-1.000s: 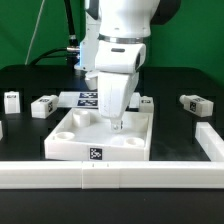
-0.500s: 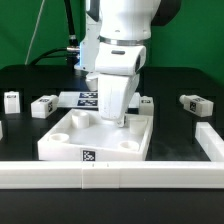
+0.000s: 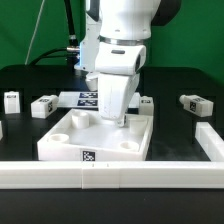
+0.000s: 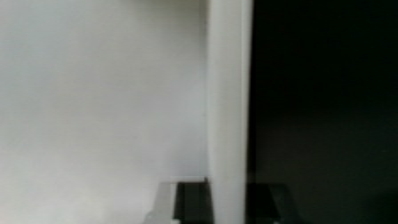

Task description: Assemble one leg

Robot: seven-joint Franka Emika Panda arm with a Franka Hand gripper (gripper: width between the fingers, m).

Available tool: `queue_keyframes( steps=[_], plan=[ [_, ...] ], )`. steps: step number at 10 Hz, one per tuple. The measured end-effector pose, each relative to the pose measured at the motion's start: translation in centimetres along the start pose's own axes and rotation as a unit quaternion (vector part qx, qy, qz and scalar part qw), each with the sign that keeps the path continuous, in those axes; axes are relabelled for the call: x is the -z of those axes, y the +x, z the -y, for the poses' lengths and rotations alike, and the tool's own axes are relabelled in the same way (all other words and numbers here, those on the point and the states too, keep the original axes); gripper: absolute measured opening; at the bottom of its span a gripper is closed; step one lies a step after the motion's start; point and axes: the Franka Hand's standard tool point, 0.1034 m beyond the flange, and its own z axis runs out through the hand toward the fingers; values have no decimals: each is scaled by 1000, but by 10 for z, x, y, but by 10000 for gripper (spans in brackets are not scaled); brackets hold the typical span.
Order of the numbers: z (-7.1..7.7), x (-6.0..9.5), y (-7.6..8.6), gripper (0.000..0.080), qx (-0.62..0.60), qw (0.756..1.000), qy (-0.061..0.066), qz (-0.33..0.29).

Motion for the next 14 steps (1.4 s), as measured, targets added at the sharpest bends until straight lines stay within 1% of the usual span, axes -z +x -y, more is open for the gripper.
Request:
queue_keyframes(
  steps=[2, 3, 6, 10, 11, 12, 14],
  plan=[
    [0, 0, 0, 57, 11, 1000, 0, 1],
    [-4, 1, 1, 57, 49, 999, -1, 1],
    [-11, 1, 13, 58, 111, 994, -9, 4],
    [-11, 1, 11, 58, 108, 994, -9, 4],
    [-10, 1, 13, 58, 111, 994, -8, 4],
    [-8, 1, 22, 58, 118, 993, -7, 2],
    [-6, 1, 44, 58, 134, 991, -10, -8]
  ],
)
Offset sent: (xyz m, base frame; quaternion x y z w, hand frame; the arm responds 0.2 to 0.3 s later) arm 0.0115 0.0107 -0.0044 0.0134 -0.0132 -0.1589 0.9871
